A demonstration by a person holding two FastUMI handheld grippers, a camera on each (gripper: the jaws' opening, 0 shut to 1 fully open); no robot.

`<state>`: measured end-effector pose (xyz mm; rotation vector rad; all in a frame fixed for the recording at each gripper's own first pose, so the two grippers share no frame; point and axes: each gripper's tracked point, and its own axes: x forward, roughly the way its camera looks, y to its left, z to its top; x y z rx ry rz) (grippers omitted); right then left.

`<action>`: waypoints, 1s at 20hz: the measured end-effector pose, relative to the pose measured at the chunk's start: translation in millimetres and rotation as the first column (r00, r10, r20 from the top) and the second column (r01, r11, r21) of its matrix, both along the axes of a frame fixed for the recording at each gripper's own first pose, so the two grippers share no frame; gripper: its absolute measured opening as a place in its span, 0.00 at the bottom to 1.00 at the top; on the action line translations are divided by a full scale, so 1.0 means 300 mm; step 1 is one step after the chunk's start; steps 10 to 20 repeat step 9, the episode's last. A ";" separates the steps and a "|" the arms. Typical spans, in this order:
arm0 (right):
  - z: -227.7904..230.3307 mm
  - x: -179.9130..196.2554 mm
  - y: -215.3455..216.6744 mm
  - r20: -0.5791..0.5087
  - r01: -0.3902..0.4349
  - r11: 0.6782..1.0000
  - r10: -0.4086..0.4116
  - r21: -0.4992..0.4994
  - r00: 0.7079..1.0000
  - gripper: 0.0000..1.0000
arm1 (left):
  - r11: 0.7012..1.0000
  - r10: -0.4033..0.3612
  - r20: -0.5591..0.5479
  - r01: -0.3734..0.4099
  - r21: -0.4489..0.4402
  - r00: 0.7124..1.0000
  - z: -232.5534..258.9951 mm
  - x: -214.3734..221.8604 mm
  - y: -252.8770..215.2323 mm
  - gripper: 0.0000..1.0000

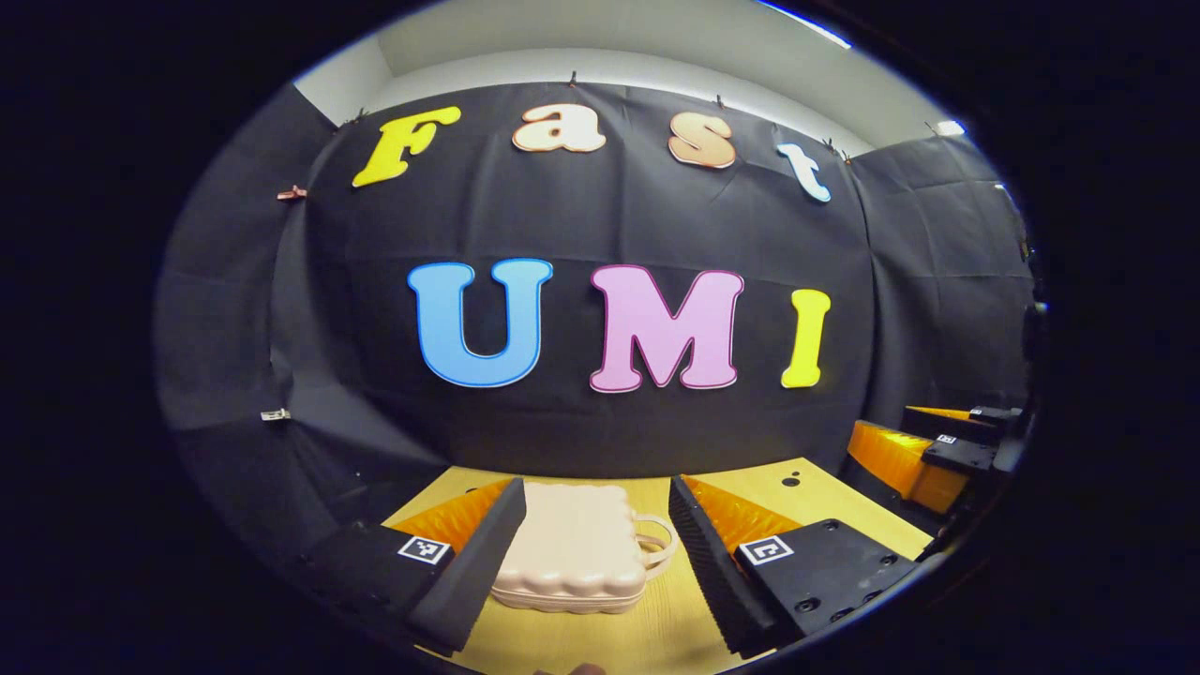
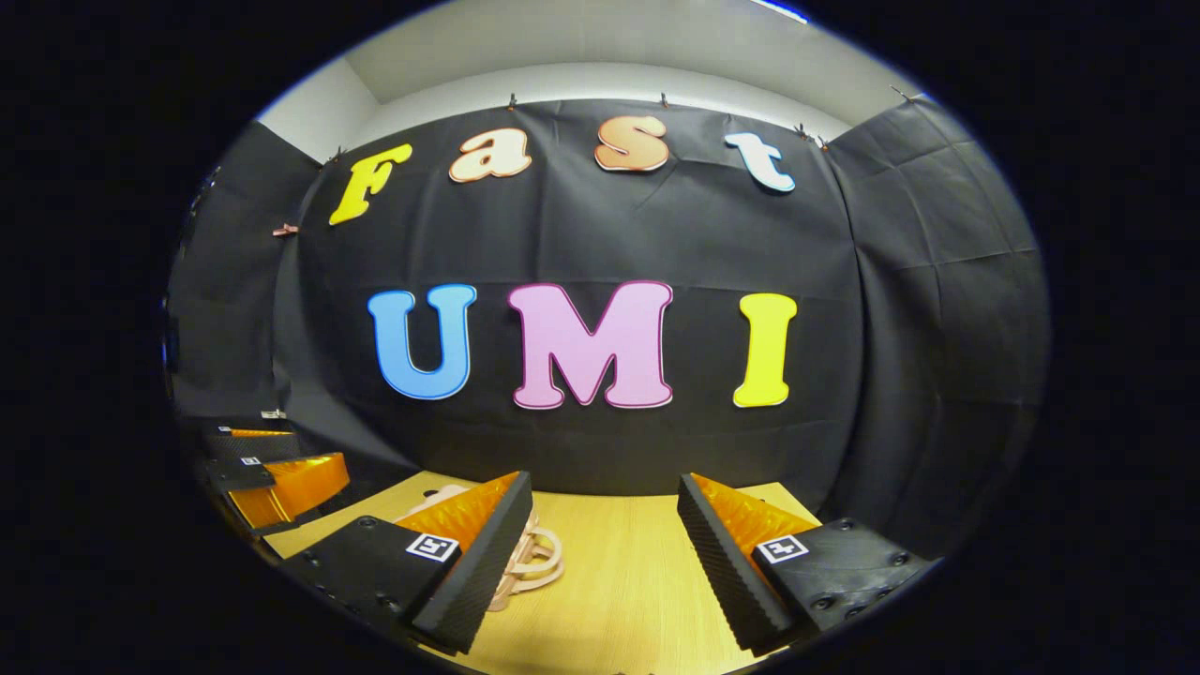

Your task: First open the suitcase, pack the skin care products into it, and then close the suitcase.

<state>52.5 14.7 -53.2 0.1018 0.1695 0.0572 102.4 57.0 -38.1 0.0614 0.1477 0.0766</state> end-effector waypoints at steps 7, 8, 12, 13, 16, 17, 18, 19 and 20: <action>0.003 -0.166 0.029 -0.008 -0.001 1.000 0.001 -0.012 1.000 0.99 | 1.000 -0.002 -0.004 0.002 -0.005 1.000 0.000 -0.090 0.025 0.96; 0.007 -0.177 0.023 -0.003 0.006 1.000 -0.006 -0.015 1.000 0.99 | 1.000 -0.005 -0.002 0.005 -0.014 1.000 0.001 -0.095 0.022 0.96; 0.011 -0.186 0.017 0.001 0.013 1.000 -0.013 -0.016 1.000 0.99 | 1.000 -0.005 0.004 0.005 -0.018 1.000 0.015 -0.109 0.030 0.96; 0.011 -0.186 0.017 0.001 0.013 1.000 -0.013 -0.016 1.000 0.99 | 1.000 -0.005 0.004 0.005 -0.018 1.000 0.015 -0.109 0.030 0.96; 0.011 -0.186 0.017 0.001 0.013 1.000 -0.013 -0.016 1.000 0.99 | 1.000 -0.005 0.004 0.005 -0.018 1.000 0.015 -0.109 0.030 0.96; 0.011 -0.186 0.017 0.001 0.013 1.000 -0.013 -0.016 1.000 0.99 | 1.000 -0.005 0.004 0.005 -0.018 1.000 0.015 -0.109 0.030 0.96; 0.011 -0.186 0.017 0.001 0.013 1.000 -0.013 -0.016 1.000 0.99 | 1.000 -0.005 0.004 0.005 -0.018 1.000 0.015 -0.109 0.030 0.96; 0.011 -0.186 0.017 0.001 0.013 1.000 -0.013 -0.016 1.000 0.99 | 1.000 -0.005 0.004 0.005 -0.018 1.000 0.015 -0.109 0.030 0.96; 0.011 -0.186 0.017 0.001 0.013 1.000 -0.013 -0.016 1.000 0.99 | 1.000 -0.005 0.004 0.005 -0.018 1.000 0.015 -0.109 0.030 0.96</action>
